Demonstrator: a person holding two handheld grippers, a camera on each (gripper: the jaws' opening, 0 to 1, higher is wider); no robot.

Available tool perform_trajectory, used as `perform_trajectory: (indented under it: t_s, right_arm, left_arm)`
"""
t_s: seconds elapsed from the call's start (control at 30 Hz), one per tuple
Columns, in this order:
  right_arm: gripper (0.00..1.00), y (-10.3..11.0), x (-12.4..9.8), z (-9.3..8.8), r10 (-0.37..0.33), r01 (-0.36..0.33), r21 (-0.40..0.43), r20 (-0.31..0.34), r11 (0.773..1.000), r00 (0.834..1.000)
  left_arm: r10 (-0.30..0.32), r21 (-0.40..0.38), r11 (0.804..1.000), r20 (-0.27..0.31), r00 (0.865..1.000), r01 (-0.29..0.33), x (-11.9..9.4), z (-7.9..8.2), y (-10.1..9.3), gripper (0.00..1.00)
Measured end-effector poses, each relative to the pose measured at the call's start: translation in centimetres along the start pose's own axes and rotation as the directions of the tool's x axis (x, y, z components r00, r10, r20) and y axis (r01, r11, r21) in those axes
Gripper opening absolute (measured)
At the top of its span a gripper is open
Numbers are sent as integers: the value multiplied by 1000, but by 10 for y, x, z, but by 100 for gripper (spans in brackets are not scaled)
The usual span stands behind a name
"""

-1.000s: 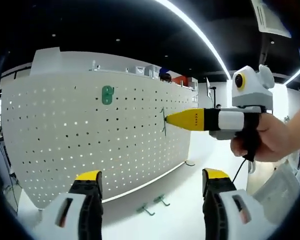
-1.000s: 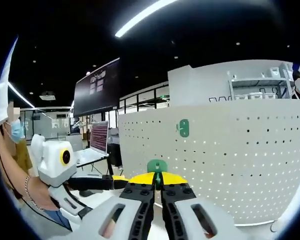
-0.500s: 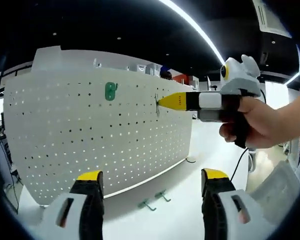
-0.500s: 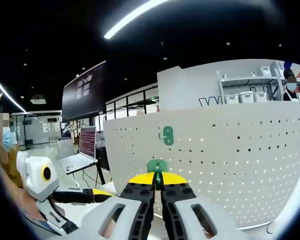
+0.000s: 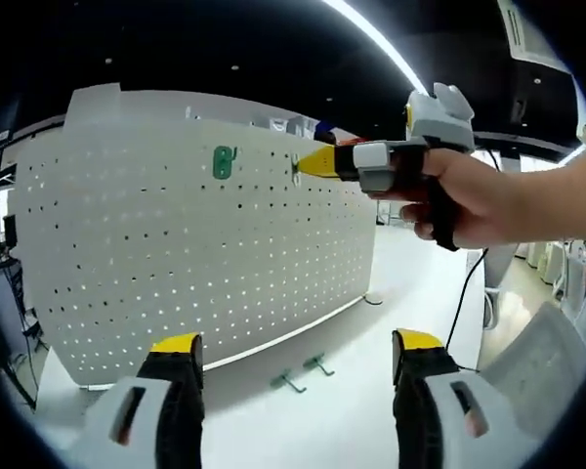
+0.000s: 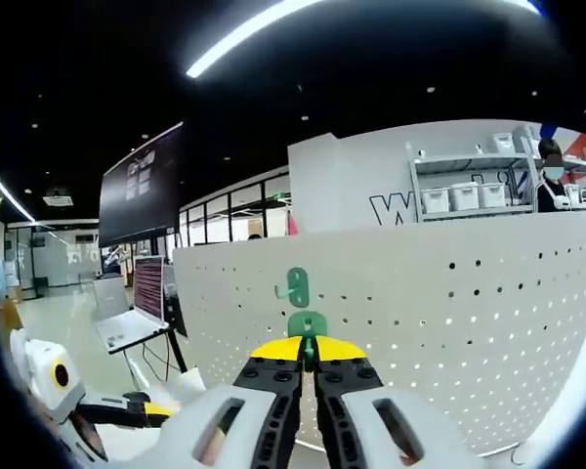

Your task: Insert the hook assembly into the mounting plate slot until the hook locks in place.

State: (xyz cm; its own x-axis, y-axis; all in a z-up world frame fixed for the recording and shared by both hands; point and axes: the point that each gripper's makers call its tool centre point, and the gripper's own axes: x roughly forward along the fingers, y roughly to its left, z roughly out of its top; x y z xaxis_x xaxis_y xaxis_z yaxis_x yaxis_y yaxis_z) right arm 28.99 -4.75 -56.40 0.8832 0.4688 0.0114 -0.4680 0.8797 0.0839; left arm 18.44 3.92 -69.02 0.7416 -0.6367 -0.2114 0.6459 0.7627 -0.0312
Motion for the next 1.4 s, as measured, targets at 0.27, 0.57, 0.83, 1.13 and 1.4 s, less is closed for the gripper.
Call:
perform_trajectory:
  t_s: [0.27, 0.57, 0.83, 1.13, 1.4]
  right_arm:
    - [1, -11, 8, 9, -47, 47, -9, 18, 999, 999]
    - [1, -19, 19, 17, -79, 80, -27, 44, 996, 996]
    - [1, -22, 30, 24, -98, 101, -43, 63, 994, 993]
    - [1, -26, 39, 30, -132, 139, -80, 87, 987, 987]
    - [1, -24, 49, 32, -133, 144, -113, 93, 983, 987]
  left_arm:
    - [-2, -7, 1000, -26, 1000, 2, -8, -15, -3, 80]
    - [-22, -5, 1000, -43, 999, 22, -14, -26, -9, 79]
    - [-19, -9, 1000, -59, 998, 19, -19, -34, -7, 78]
    - [-14, -17, 1000, -62, 998, 13, -23, -37, -7, 77]
    - [-29, -20, 999, -67, 997, 28, -24, -39, -16, 76]
